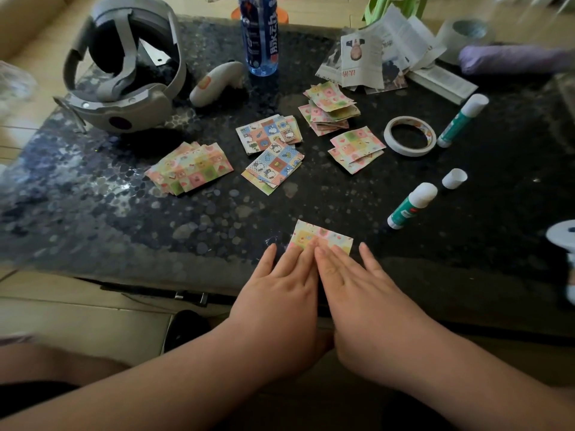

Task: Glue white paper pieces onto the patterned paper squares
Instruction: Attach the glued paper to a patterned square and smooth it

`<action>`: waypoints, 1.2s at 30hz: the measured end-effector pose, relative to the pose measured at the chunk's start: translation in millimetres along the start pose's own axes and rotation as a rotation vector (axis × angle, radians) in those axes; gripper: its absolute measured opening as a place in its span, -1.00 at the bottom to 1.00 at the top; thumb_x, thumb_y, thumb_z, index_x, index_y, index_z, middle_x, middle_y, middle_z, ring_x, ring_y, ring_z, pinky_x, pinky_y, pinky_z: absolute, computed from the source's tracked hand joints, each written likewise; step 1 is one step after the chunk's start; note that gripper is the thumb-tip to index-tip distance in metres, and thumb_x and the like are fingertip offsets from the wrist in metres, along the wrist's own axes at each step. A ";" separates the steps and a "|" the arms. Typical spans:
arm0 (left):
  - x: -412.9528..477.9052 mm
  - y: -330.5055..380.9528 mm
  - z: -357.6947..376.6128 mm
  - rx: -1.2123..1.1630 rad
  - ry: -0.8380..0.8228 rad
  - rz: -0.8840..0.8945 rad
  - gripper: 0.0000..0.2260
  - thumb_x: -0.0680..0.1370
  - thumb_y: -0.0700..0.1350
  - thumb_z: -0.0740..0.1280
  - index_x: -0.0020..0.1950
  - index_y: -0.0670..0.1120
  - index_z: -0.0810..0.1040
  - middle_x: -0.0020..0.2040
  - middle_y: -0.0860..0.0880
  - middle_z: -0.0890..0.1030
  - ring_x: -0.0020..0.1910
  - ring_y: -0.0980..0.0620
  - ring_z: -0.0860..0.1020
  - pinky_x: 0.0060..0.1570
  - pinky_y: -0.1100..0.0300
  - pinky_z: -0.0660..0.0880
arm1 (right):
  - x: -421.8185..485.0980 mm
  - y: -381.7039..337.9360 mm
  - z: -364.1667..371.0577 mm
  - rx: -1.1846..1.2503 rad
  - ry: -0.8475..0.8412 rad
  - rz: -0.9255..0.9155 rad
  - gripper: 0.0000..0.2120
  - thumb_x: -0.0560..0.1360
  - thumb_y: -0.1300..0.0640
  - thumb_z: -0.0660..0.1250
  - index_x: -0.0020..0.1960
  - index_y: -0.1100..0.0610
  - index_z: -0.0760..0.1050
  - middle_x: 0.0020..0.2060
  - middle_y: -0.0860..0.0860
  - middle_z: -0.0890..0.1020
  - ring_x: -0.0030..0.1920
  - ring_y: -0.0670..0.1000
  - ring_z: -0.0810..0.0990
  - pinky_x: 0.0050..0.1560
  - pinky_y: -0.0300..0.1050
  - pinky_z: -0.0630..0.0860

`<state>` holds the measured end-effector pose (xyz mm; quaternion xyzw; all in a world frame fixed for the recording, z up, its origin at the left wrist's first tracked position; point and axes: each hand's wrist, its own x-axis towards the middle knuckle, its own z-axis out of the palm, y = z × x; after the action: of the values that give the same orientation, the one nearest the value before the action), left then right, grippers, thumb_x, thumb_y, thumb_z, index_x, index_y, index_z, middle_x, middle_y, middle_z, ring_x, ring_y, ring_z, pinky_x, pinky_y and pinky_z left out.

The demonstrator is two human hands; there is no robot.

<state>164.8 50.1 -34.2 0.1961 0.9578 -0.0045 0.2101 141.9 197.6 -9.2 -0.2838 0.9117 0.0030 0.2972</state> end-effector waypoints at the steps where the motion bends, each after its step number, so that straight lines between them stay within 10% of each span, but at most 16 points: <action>1: 0.4 0.7 -1.2 0.010 -0.022 0.006 -0.06 0.43 0.41 -0.15 0.61 -0.12 -0.37 0.64 -0.09 -0.31 0.61 -0.07 -0.34 0.56 -0.18 -0.30 | 2.9 0.7 0.5 -0.010 0.007 0.007 -0.04 0.57 0.04 0.22 0.57 0.20 -0.50 0.60 0.06 -0.41 0.60 0.00 -0.41 0.58 0.17 -0.41; 13: 3.8 -4.2 -5.7 -0.032 0.006 0.053 0.00 0.54 0.40 0.21 0.63 -0.11 -0.31 0.66 -0.11 -0.24 0.63 -0.08 -0.26 0.58 -0.13 -0.26 | 21.3 -0.5 3.0 -0.041 0.033 0.011 0.06 0.58 -0.09 0.35 0.59 0.26 -0.42 0.63 0.16 -0.31 0.62 0.08 -0.37 0.60 0.12 -0.36; 36: 3.8 -1.0 -4.1 -0.114 -0.013 -0.020 -0.07 0.54 0.46 0.03 0.63 -0.09 -0.31 0.64 -0.04 -0.29 0.61 0.00 -0.31 0.60 -0.07 -0.21 | 8.1 8.4 -4.0 -0.141 -0.043 0.047 -0.03 0.57 -0.07 0.31 0.65 0.17 -0.32 0.64 0.08 -0.29 0.64 0.00 -0.29 0.61 0.07 -0.32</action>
<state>159.6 51.0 -32.1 0.1743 0.9569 0.0469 0.2273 130.0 199.8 -11.7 -0.2826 0.9090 0.0802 0.2957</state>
